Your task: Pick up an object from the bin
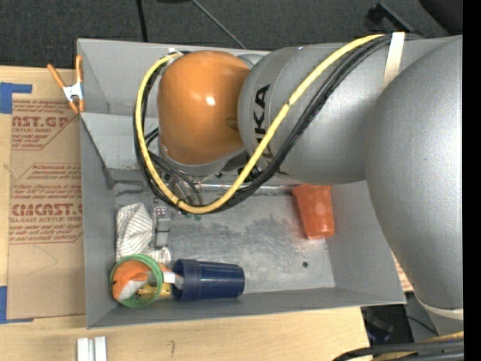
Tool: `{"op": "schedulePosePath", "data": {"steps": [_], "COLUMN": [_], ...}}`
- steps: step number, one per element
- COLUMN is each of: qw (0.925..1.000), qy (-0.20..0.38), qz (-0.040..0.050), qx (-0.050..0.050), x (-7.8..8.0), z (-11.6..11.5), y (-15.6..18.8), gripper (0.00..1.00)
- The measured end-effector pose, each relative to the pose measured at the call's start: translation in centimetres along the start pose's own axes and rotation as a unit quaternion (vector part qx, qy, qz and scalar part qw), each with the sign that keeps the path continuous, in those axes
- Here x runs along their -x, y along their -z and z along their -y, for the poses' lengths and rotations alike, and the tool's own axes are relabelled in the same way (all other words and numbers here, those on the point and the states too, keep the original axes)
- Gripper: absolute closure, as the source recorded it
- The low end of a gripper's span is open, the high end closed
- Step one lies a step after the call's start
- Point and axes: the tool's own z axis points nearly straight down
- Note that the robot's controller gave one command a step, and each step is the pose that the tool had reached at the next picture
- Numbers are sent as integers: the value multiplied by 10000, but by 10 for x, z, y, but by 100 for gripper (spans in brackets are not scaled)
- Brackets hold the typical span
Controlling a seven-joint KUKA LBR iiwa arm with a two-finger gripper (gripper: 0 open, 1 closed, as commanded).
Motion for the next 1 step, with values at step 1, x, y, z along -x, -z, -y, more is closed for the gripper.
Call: {"op": "schedulePosePath", "data": {"steps": [1], "qw": [9992], "qy": [-393], "qz": [24], "qx": [9], "x": [6], "z": [1], "y": [-77], "gripper": [0]}}
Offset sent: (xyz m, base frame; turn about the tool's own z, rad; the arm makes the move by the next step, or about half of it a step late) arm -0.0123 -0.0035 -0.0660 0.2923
